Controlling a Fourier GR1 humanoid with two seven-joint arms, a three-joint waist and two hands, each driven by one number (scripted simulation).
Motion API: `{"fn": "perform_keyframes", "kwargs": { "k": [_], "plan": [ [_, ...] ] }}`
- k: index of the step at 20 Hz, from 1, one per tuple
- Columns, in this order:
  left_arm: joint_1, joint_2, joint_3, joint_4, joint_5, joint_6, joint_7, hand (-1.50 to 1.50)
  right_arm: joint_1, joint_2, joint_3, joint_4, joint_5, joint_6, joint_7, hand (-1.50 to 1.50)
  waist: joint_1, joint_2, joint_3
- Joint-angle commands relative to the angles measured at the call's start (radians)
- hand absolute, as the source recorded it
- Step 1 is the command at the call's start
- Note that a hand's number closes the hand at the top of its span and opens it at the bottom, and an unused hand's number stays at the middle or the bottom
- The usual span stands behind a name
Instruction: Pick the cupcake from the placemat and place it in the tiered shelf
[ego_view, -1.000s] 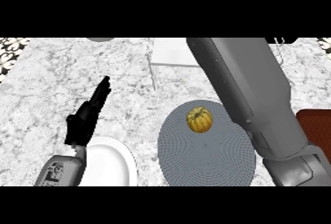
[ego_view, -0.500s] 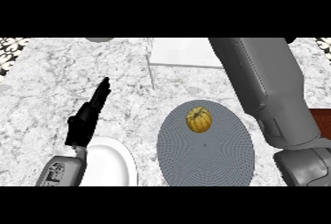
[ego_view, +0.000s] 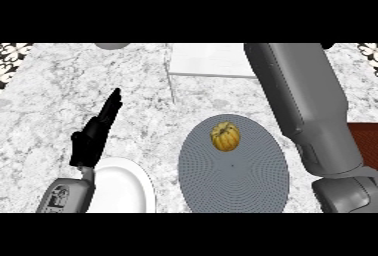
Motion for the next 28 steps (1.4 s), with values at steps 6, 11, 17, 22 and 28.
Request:
{"fn": "perform_keyframes", "kwargs": {
  "k": [6,11,17,22,28],
  "plan": [
    [-0.028,-0.012,0.003,0.0,-0.016,0.008,0.028,0.0,0.078,0.034,-0.043,-0.177,-0.129,-0.053,-0.03,-1.5,-0.002,0.0,0.0],
    [-0.041,-0.033,0.003,0.001,-0.019,0.018,0.031,0.0,0.022,0.009,-0.062,-0.21,-0.221,-0.011,-0.086,-1.5,-0.001,0.001,0.0],
    [-0.015,-0.005,0.026,0.015,0.002,-0.015,-0.002,0.0,-0.03,-0.003,-0.132,-0.357,-0.221,-0.114,-0.011,-1.5,-0.005,-0.004,0.001],
    [0.016,-0.037,-0.006,-0.01,-0.026,0.014,0.008,0.0,-0.026,-0.075,-0.199,-0.52,-0.159,0.014,0.096,-1.5,-0.022,-0.01,0.0],
    [0.083,-0.01,0.018,-0.028,-0.008,-0.003,-0.014,0.0,0.113,-0.097,-0.277,-0.787,-0.199,0.295,0.189,-1.5,-0.047,-0.021,0.001]
  ]
}}
